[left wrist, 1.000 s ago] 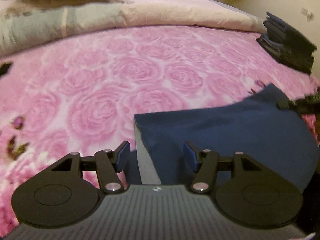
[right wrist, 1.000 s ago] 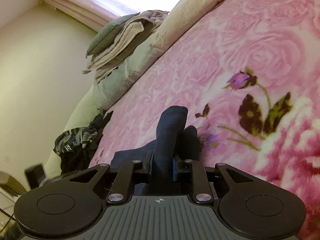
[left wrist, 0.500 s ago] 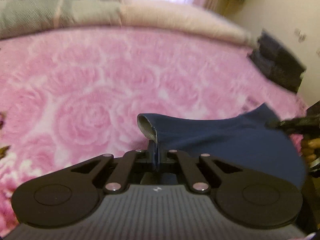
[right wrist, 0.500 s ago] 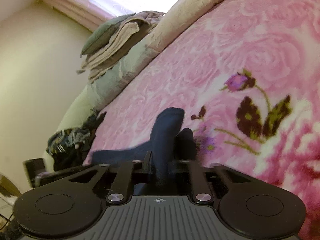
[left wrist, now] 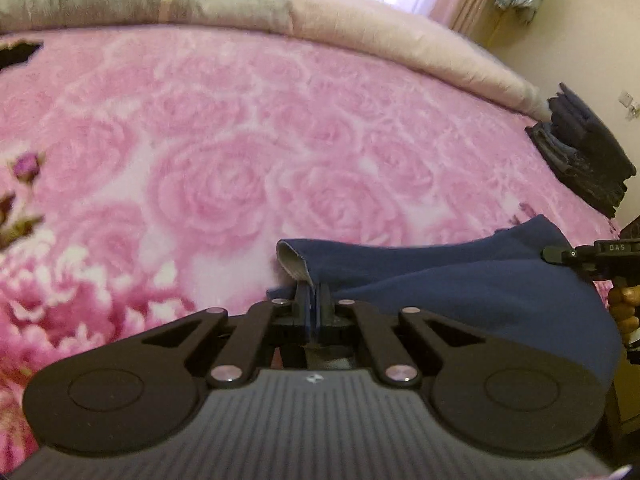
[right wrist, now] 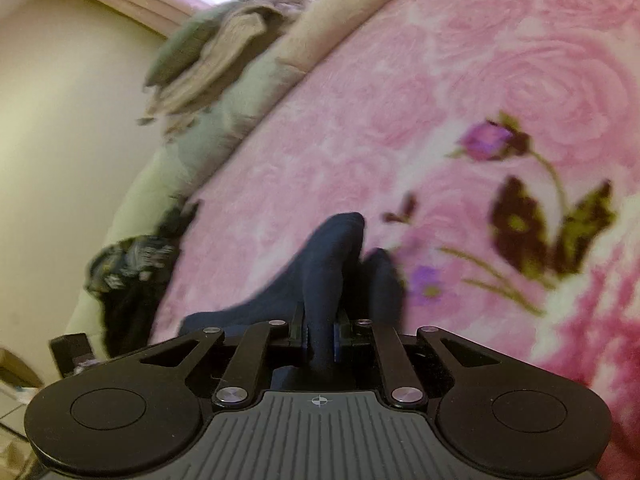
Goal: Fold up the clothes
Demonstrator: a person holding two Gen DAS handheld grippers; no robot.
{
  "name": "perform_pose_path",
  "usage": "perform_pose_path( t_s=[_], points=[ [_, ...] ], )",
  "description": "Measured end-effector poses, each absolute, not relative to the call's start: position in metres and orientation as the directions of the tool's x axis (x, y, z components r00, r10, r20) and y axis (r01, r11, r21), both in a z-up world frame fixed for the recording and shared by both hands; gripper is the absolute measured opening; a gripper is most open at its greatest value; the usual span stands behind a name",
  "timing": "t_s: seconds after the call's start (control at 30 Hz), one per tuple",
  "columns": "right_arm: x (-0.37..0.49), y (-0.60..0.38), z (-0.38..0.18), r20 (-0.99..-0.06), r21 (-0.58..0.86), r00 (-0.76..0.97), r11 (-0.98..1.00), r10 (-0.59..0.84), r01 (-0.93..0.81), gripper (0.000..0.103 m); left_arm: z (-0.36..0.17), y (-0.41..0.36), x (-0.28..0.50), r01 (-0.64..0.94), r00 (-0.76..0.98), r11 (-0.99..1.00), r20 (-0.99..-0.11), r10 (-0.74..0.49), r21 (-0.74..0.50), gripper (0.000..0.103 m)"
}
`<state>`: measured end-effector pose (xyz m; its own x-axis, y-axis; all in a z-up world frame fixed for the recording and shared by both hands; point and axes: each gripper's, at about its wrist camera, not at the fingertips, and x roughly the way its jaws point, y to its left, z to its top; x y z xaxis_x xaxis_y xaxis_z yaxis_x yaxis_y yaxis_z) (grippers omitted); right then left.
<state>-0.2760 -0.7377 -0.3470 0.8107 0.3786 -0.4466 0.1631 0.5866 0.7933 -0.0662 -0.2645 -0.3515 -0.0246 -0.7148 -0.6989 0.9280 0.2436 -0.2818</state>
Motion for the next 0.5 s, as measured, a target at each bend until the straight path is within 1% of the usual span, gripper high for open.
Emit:
perform_pose_path(
  t_s=[0.03, 0.1, 0.2, 0.27, 0.3, 0.33, 0.37, 0.4, 0.43, 0.5],
  points=[
    [-0.277, -0.738, -0.344, -0.412, 0.811, 0.819, 0.571, 0.399, 0.129, 0.009, -0.344, -0.258, -0.067, 0.929, -0.017, 0.241, -0.682, -0.731, -0.282, 0.001],
    [-0.277, -0.737, -0.342, -0.385, 0.822, 0.823, 0.56, 0.417, 0.101, 0.009, -0.343, -0.253, -0.064, 0.923, -0.019, 0.252, -0.69, -0.724, -0.291, 0.001],
    [-0.267, -0.74, -0.354, -0.481, 0.764, 0.793, 0.622, 0.373, 0.171, 0.01, -0.355, -0.258, -0.064, 0.922, -0.035, 0.262, -0.733, -0.679, -0.286, 0.002],
    [-0.268, -0.742, -0.359, -0.467, 0.786, 0.802, 0.59, 0.373, 0.183, 0.01, -0.363, -0.262, -0.065, 0.916, -0.042, 0.279, -0.759, -0.65, -0.29, 0.008],
    [-0.271, -0.742, -0.358, -0.467, 0.788, 0.805, 0.585, 0.367, 0.191, 0.014, -0.362, -0.259, -0.064, 0.911, -0.029, 0.294, -0.756, -0.654, -0.29, 0.011],
    [-0.275, -0.74, -0.355, -0.467, 0.783, 0.81, 0.591, 0.354, 0.194, 0.03, -0.359, -0.254, -0.064, 0.905, -0.017, 0.308, -0.749, -0.662, -0.293, 0.014],
    [-0.279, -0.739, -0.35, -0.464, 0.778, 0.819, 0.598, 0.339, 0.193, 0.036, -0.356, -0.248, -0.063, 0.899, -0.005, 0.322, -0.742, -0.67, -0.296, 0.016],
    [-0.283, -0.738, -0.345, -0.459, 0.773, 0.827, 0.605, 0.323, 0.193, 0.047, -0.353, -0.24, -0.063, 0.894, 0.0, 0.33, -0.737, -0.676, -0.303, 0.019],
    [-0.29, -0.737, -0.342, -0.452, 0.774, 0.834, 0.604, 0.315, 0.191, 0.051, -0.349, -0.232, -0.063, 0.889, 0.003, 0.337, -0.732, -0.681, -0.31, 0.02],
    [-0.303, -0.734, -0.337, -0.441, 0.778, 0.844, 0.598, 0.305, 0.19, 0.051, -0.344, -0.216, -0.071, 0.882, -0.021, 0.327, -0.723, -0.691, -0.338, 0.021]
  ],
)
